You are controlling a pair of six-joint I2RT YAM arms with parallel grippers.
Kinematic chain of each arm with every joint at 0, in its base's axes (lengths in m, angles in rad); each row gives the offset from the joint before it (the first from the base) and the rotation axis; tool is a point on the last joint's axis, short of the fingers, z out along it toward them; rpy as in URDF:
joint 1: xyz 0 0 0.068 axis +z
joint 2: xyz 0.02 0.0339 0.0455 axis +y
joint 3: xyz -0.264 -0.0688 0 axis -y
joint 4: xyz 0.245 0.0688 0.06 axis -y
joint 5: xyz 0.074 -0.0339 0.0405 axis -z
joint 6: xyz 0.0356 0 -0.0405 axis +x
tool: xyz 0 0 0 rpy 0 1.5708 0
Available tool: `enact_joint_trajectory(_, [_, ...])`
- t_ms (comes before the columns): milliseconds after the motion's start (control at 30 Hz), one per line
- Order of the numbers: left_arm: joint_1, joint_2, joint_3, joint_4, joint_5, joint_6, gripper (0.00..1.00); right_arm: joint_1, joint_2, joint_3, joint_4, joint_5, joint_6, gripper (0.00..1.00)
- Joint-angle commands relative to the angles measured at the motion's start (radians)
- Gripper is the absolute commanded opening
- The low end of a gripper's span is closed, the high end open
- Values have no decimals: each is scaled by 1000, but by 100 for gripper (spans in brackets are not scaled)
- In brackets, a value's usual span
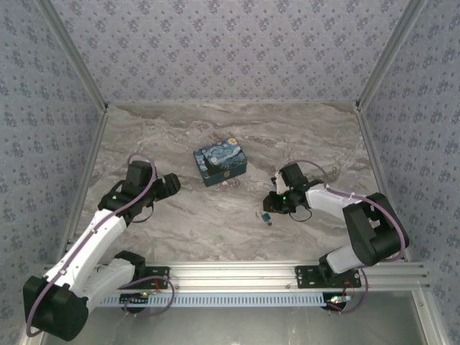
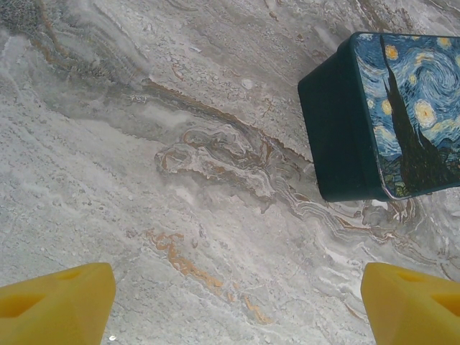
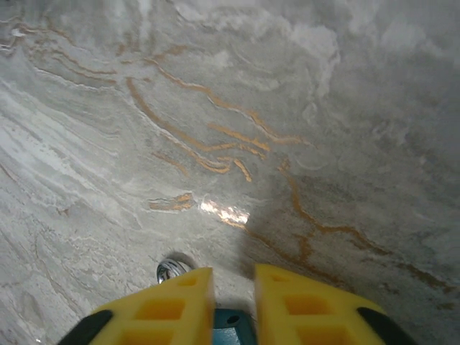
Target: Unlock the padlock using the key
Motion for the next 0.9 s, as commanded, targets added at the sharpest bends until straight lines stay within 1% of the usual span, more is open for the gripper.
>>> enact_joint_trajectory(0, [8, -17, 18, -27, -18, 12, 89, -9, -64, 13, -11, 41, 2, 32])
enact_joint_trajectory(133, [9, -31, 26, -28, -32, 8, 89, -26, -150, 13, -50, 76, -11, 48])
enact_joint_trajectory(400, [13, -64, 41, -14, -86, 21, 89, -95, -355, 16, -130, 163, -49, 75])
enact_joint_trajectory(500, [14, -78, 46, -6, -122, 37, 91, -149, -429, 12, -137, 189, -70, 84])
enact_joint_trajectory(600, [15, -100, 44, 3, -183, 54, 95, -217, -493, 8, -133, 200, -81, 92])
enact_joint_trajectory(667, [17, -120, 39, 13, -224, 68, 96, -266, -537, 4, -125, 205, -84, 98])
enact_joint_trajectory(700, [19, -129, 38, 18, -240, 74, 97, -286, -554, 0, -121, 211, -84, 100])
enact_joint_trajectory(867, [19, -191, 13, 66, -320, 117, 98, -393, -641, -29, -77, 224, -84, 100])
